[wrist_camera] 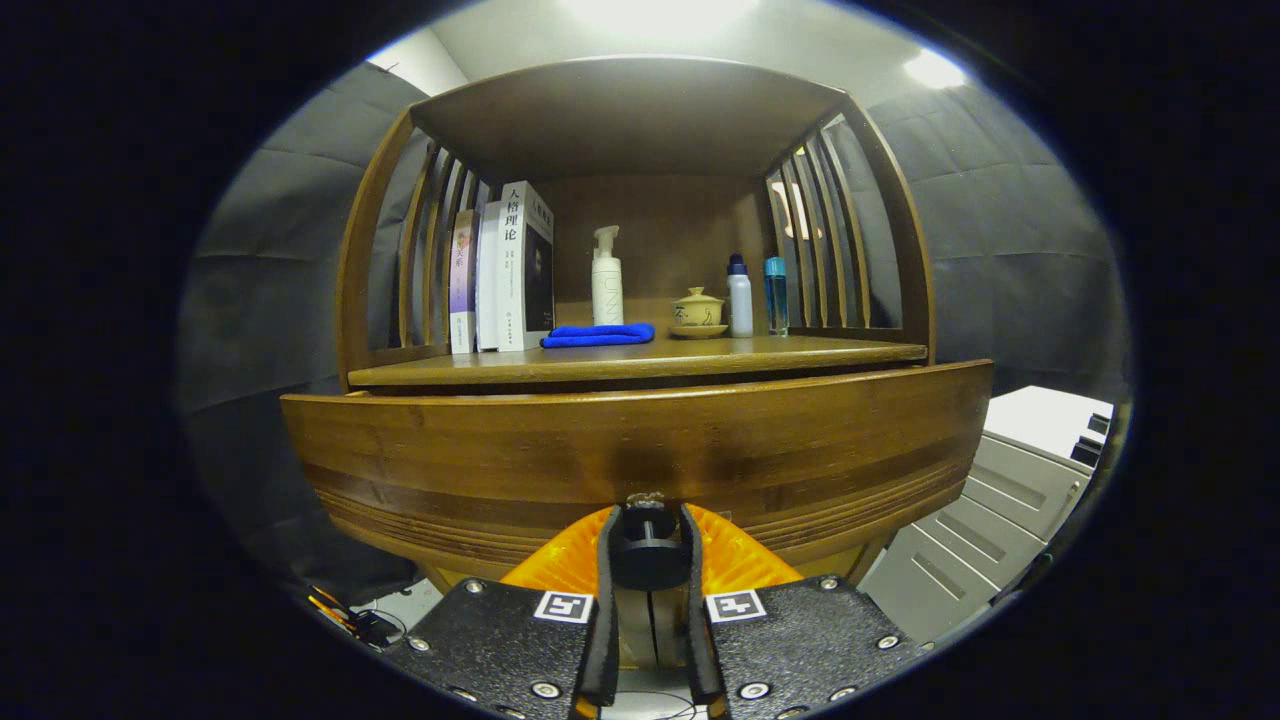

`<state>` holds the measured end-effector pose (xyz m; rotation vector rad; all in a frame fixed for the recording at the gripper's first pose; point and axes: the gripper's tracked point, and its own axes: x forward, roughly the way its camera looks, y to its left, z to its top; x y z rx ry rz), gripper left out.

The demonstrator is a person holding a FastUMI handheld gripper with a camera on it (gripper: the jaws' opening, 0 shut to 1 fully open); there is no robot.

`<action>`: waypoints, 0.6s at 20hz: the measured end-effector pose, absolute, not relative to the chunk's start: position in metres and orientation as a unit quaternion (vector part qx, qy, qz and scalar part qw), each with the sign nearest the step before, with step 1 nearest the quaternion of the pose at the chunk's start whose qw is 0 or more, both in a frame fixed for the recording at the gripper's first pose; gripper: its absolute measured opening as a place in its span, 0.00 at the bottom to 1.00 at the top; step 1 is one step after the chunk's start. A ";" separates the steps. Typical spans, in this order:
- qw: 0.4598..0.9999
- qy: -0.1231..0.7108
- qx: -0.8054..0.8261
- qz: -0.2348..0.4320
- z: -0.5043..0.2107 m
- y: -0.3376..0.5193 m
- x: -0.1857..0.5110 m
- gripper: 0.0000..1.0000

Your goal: Pull open the drawer, take out the items inside it, and place them on the countertop above the cabinet.

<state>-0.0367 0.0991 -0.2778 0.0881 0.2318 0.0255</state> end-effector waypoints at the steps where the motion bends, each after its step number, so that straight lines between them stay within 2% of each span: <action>1: 0.992 0.116 0.045 0.013 -0.278 0.098 -0.043 0.27; 12: 0.990 0.135 0.041 0.013 -0.279 0.099 -0.091 0.27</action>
